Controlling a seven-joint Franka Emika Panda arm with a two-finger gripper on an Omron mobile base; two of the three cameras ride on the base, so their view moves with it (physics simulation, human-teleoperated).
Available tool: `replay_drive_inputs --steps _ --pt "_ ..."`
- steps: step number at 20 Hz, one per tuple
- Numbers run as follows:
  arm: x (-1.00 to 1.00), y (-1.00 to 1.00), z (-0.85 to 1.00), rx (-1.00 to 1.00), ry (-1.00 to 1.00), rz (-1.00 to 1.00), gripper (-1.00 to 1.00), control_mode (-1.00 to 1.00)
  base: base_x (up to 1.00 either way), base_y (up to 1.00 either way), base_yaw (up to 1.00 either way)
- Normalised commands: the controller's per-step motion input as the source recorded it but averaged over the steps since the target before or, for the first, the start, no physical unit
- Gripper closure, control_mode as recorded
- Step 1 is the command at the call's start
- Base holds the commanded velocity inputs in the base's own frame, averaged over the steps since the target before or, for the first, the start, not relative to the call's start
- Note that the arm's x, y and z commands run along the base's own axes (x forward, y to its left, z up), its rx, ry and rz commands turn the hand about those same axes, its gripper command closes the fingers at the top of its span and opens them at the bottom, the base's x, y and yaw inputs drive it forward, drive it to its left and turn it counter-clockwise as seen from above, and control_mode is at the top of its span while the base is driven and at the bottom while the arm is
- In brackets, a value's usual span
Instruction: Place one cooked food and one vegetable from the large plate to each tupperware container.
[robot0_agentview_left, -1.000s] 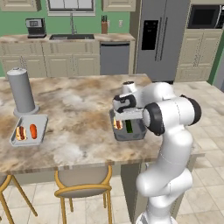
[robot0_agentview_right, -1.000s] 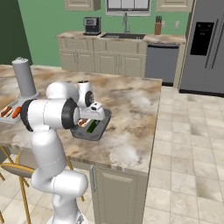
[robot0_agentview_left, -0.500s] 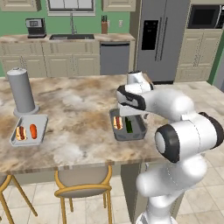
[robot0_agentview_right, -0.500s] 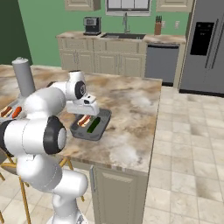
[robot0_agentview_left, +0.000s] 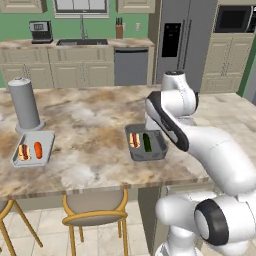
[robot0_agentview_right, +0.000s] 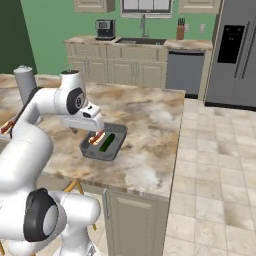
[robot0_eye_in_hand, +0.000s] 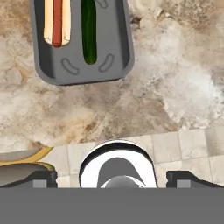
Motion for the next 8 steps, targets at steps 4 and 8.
replay_drive_inputs --steps 4,8 --pt "-0.99 0.11 0.71 0.00 -0.10 0.00 -1.00 -1.00 0.00 0.00 0.00" --pt "-0.81 0.20 0.50 -0.01 -0.04 0.00 -1.00 -1.00 0.00 0.00 0.00"
